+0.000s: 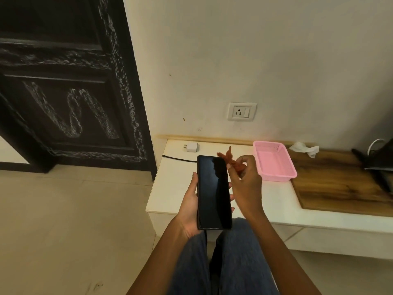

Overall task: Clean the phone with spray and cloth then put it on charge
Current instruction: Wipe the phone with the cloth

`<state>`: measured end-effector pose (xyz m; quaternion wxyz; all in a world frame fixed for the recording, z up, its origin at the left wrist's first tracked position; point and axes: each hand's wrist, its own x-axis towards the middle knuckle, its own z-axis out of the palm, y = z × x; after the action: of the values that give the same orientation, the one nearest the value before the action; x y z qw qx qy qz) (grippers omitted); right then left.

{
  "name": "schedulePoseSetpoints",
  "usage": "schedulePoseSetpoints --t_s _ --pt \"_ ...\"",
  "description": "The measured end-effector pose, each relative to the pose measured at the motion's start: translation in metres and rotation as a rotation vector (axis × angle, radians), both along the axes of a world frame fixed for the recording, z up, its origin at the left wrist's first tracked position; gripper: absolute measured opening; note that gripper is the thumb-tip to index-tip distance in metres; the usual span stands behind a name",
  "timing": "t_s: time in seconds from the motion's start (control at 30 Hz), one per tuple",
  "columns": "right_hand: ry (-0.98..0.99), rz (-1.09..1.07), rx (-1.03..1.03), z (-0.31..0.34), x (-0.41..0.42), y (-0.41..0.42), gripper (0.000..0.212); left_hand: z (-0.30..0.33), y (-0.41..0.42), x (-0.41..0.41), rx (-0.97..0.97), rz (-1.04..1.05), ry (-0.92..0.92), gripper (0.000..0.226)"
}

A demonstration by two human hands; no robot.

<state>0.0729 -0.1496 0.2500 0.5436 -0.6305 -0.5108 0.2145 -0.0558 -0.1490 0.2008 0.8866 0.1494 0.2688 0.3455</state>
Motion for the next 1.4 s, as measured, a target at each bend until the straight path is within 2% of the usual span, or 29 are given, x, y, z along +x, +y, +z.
schedulePoseSetpoints --t_s 0.1,0.23,0.4,0.6,0.67,0.8,1.0,1.17,1.3,1.4 --pt "-0.285 0.072 0.062 -0.007 -0.011 -0.011 0.011 -0.004 0.004 -0.001 0.042 0.025 0.116 0.075" --pt "-0.518 0.121 0.096 -0.013 -0.012 -0.019 0.037 -0.005 0.008 -0.003 0.067 0.038 0.142 0.073" --pt "-0.564 0.113 0.086 -0.005 -0.001 -0.012 0.034 -0.001 0.004 0.000 0.076 0.026 0.131 0.073" --pt "-0.802 0.147 0.220 -0.014 -0.002 -0.017 0.059 0.001 0.007 -0.001 0.076 0.002 0.109 0.067" --pt "-0.824 0.132 0.210 -0.013 0.004 -0.014 0.063 0.000 0.004 -0.001 0.077 0.006 0.116 0.068" --pt "-0.762 0.081 0.164 -0.010 -0.003 -0.008 0.058 0.006 0.003 0.005 0.089 0.004 0.131 0.068" --pt "-0.830 0.199 0.297 -0.012 0.003 -0.019 0.042 0.007 0.005 0.002 0.066 0.000 0.074 0.065" --pt "-0.726 0.103 0.218 -0.008 -0.001 -0.008 0.050 0.011 0.001 0.012 0.085 -0.008 0.132 0.070" --pt "-0.806 0.200 0.335 -0.010 0.001 -0.017 0.030 0.007 0.005 0.007 0.061 0.017 0.071 0.067" --pt "-0.795 0.184 0.292 -0.007 0.011 -0.014 0.037 0.002 0.004 0.007 0.065 0.010 0.068 0.067"
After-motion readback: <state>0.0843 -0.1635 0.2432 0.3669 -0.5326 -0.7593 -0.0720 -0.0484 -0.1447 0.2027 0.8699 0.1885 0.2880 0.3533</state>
